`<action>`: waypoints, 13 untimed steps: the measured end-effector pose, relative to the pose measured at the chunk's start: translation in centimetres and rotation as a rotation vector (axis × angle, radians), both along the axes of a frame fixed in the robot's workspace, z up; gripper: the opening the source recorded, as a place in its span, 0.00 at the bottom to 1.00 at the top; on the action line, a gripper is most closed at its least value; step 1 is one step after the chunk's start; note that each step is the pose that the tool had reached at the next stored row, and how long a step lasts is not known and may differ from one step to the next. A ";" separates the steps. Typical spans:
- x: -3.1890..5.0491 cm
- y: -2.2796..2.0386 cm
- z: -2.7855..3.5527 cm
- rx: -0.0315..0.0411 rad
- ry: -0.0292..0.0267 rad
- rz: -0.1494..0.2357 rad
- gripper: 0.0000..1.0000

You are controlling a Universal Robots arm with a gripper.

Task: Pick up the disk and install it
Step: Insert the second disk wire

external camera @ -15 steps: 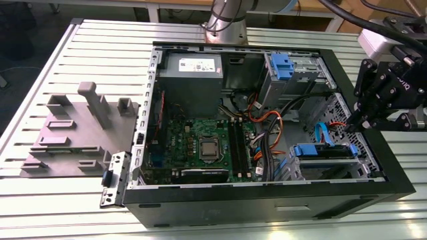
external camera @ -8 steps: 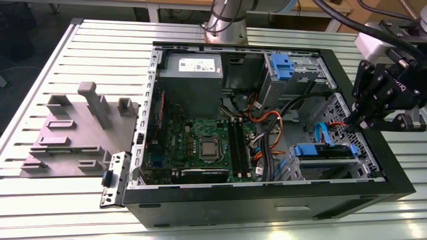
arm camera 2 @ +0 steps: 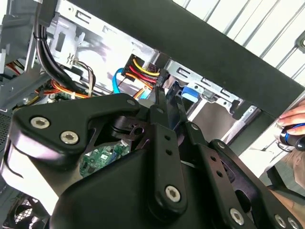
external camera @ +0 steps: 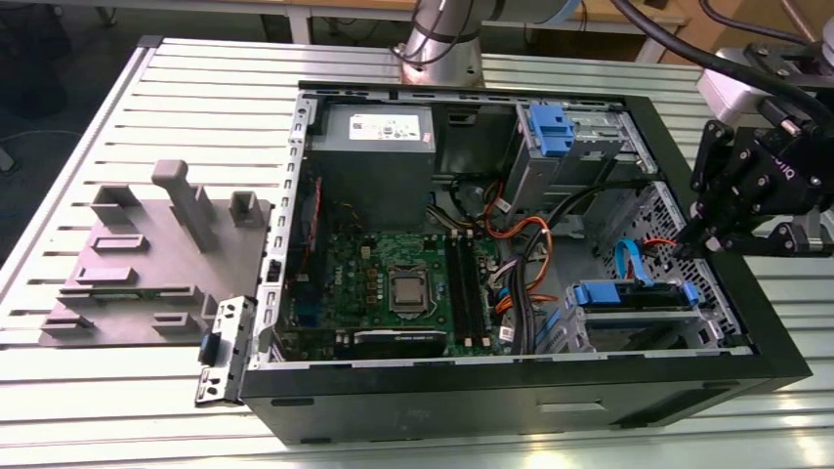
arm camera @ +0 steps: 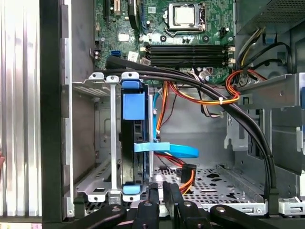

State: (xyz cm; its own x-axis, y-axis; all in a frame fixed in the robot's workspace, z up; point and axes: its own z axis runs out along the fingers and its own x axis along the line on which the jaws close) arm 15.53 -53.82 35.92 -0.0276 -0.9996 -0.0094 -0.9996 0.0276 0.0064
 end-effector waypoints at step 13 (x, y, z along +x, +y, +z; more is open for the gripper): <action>0.12 1.56 2.12 0.0001 -0.0002 0.000 0.24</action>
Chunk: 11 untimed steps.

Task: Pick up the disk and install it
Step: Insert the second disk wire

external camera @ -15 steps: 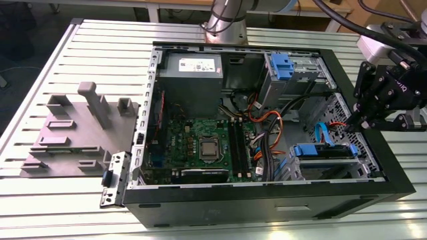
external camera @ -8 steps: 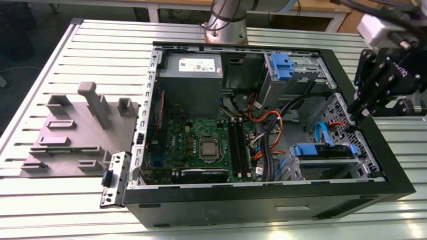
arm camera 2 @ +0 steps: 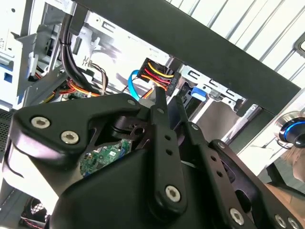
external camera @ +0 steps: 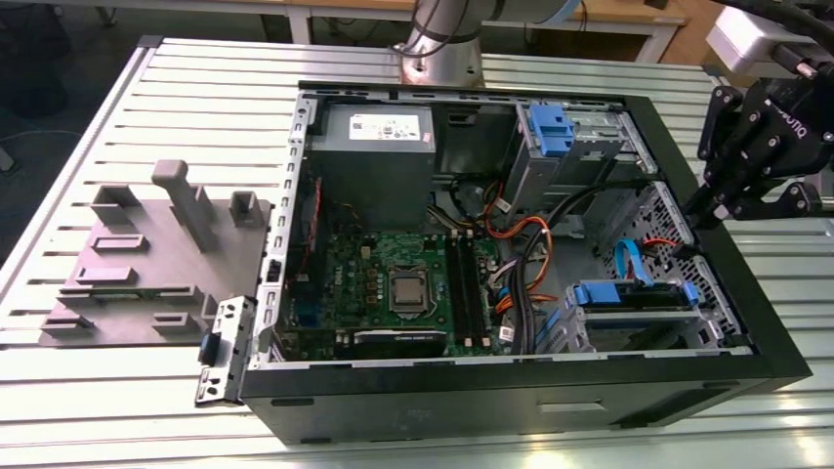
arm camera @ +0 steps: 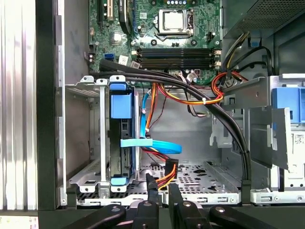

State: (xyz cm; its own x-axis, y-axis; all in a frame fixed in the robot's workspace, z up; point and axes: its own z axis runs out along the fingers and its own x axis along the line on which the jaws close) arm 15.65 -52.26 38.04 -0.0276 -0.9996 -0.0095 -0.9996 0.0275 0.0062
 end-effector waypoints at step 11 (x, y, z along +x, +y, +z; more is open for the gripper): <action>0.00 0.00 0.46 0.0000 0.0000 0.000 0.24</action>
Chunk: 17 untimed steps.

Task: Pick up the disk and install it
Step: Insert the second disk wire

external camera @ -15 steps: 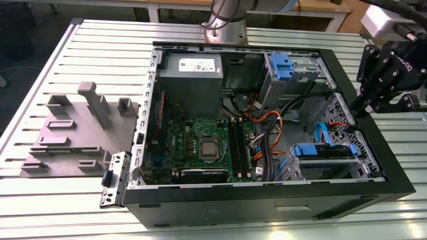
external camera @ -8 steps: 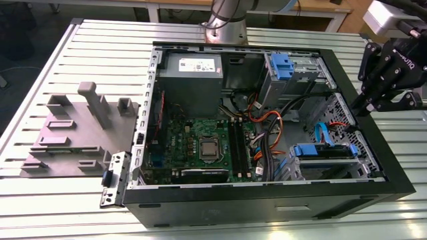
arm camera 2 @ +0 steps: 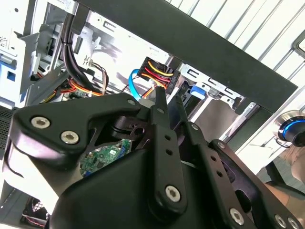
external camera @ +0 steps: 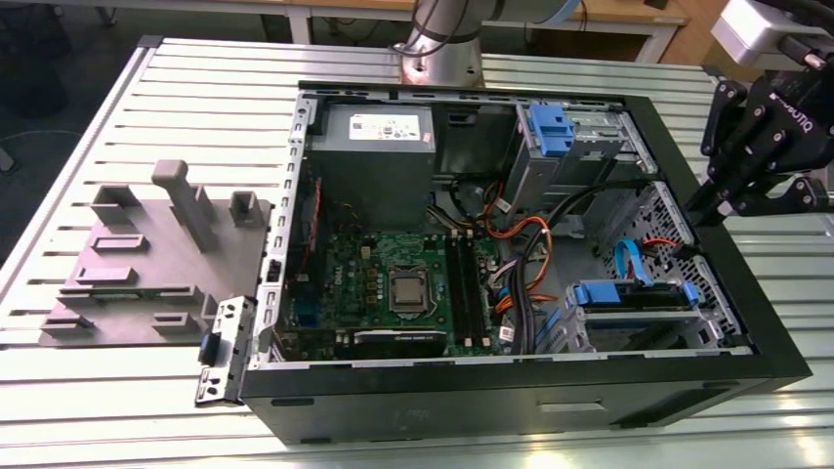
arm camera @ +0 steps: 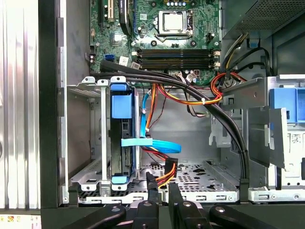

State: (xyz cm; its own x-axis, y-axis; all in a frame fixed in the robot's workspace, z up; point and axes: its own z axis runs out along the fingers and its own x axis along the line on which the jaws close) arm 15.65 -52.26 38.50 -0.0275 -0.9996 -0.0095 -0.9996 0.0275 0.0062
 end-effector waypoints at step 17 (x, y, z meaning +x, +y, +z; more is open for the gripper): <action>0.00 0.00 5.40 0.0001 0.0000 0.000 0.24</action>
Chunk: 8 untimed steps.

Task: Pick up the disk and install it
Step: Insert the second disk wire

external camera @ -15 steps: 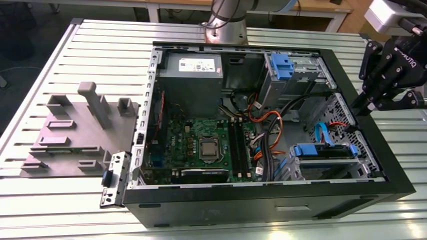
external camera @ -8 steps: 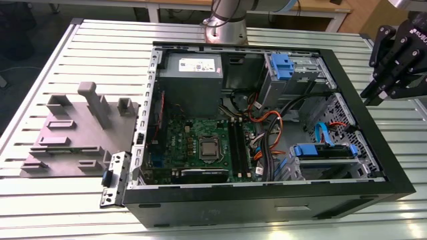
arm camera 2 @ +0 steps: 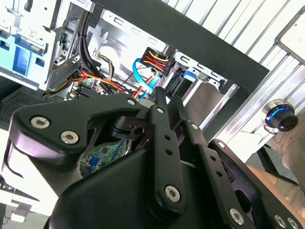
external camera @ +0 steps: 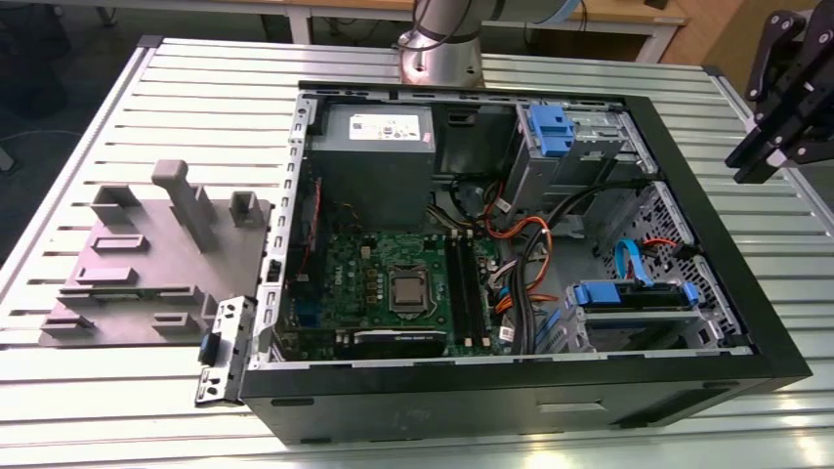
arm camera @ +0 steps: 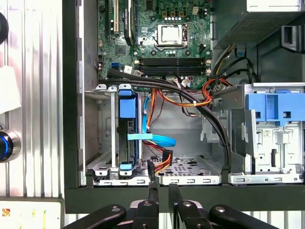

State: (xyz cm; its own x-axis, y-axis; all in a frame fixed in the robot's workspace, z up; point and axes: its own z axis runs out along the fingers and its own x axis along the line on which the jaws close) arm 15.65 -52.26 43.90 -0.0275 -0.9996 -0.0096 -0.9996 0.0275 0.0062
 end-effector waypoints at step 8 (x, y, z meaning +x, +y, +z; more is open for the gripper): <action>0.00 0.00 -0.06 -0.0030 0.0000 0.000 0.24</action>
